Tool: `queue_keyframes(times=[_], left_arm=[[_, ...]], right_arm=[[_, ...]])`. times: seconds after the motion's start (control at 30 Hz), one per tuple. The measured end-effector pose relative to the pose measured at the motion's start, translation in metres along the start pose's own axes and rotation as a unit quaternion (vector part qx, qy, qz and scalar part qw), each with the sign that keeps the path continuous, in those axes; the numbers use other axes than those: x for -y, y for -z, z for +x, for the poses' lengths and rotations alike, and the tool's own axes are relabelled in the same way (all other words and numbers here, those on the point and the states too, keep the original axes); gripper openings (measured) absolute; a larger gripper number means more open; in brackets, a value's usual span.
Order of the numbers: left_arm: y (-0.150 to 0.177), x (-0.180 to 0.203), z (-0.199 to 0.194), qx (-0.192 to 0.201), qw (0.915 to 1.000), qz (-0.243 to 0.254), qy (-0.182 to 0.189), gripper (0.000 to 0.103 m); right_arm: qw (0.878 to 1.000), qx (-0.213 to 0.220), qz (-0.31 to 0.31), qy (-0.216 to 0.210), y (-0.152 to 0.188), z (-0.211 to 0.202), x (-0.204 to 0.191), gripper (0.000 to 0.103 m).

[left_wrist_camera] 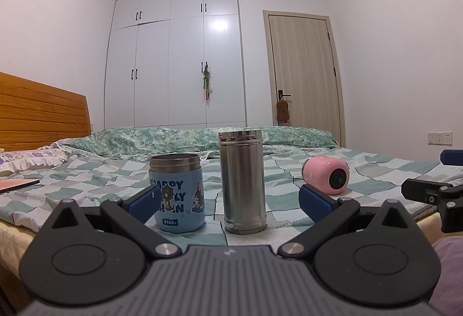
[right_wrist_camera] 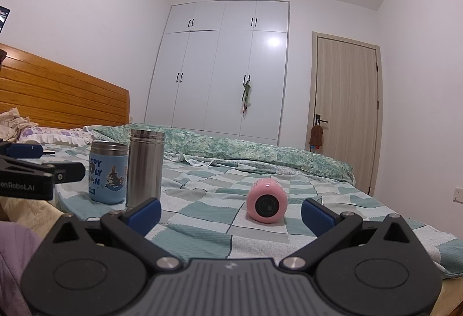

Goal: Flip cup upright

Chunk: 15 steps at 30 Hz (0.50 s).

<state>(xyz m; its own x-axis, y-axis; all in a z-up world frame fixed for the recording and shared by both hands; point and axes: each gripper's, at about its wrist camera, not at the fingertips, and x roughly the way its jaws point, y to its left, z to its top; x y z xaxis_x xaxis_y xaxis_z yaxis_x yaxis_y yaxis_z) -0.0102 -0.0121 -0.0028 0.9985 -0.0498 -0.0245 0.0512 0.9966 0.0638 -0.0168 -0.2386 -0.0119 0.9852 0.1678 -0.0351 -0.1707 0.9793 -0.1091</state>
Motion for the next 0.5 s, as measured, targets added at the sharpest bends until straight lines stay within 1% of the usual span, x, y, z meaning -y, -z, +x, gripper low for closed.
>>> queue_keyframes(times=[0.5], left_arm=[[-0.0008, 0.0014, -0.0011, 0.006, 1.0, -0.002, -0.001, 0.103]], right_arm=[[1.0, 0.0, -0.001, 0.0, 0.0002, 0.0003, -0.0004, 0.103]])
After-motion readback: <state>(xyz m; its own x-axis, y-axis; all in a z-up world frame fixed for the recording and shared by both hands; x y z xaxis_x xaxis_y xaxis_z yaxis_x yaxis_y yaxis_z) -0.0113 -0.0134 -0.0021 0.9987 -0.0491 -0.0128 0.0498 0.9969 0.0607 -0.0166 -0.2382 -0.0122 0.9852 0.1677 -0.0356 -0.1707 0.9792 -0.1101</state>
